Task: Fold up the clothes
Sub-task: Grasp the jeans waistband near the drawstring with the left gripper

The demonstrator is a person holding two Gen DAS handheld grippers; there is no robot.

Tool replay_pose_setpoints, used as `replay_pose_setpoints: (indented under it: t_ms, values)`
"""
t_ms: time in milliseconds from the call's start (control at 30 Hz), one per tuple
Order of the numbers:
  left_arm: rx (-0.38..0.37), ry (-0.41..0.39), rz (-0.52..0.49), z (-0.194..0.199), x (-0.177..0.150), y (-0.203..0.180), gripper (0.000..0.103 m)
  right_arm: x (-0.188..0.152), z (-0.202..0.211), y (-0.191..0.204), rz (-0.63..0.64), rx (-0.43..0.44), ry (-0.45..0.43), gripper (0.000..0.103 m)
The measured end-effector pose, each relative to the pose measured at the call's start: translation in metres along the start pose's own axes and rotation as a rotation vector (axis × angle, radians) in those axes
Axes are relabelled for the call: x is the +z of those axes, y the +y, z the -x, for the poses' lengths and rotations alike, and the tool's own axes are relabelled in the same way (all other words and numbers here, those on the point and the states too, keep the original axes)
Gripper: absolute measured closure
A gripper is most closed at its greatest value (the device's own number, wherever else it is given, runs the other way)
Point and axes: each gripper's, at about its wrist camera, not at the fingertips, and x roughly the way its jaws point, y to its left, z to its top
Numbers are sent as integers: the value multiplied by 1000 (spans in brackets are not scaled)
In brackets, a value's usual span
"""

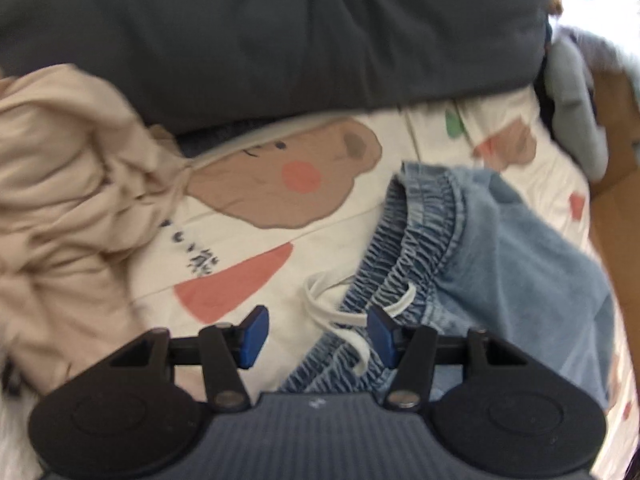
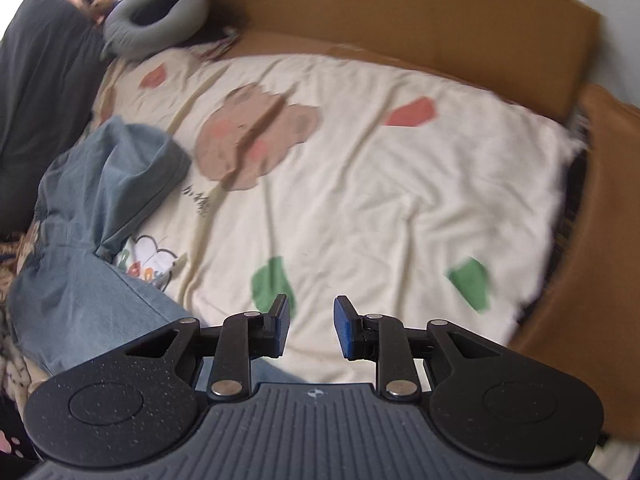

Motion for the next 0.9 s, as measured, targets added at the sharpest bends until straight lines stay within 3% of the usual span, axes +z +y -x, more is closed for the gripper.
replay_pose_setpoints:
  t_ms: [167, 367, 567, 600, 633, 700, 900]
  values:
    - [69, 51, -121, -34, 12, -18, 46, 37, -50, 23, 52, 48, 37, 69]
    - [125, 89, -186, -60, 23, -26, 50, 77, -83, 62, 121, 112, 51, 60]
    - [92, 133, -185, -78, 29, -29, 68, 115, -113, 87, 173, 162, 76, 60]
    - [84, 134, -154, -79, 29, -28, 79, 122, -119, 92, 181, 167, 82, 60]
    - [65, 137, -133, -80, 28, -27, 96, 129, -127, 98, 188, 172, 87, 60]
    - [77, 137, -170, -80, 26, -33, 99, 144, -140, 113, 205, 185, 98, 60]
    - [36, 47, -72, -45, 25, -21, 101, 182, -166, 171, 302, 248, 115, 60]
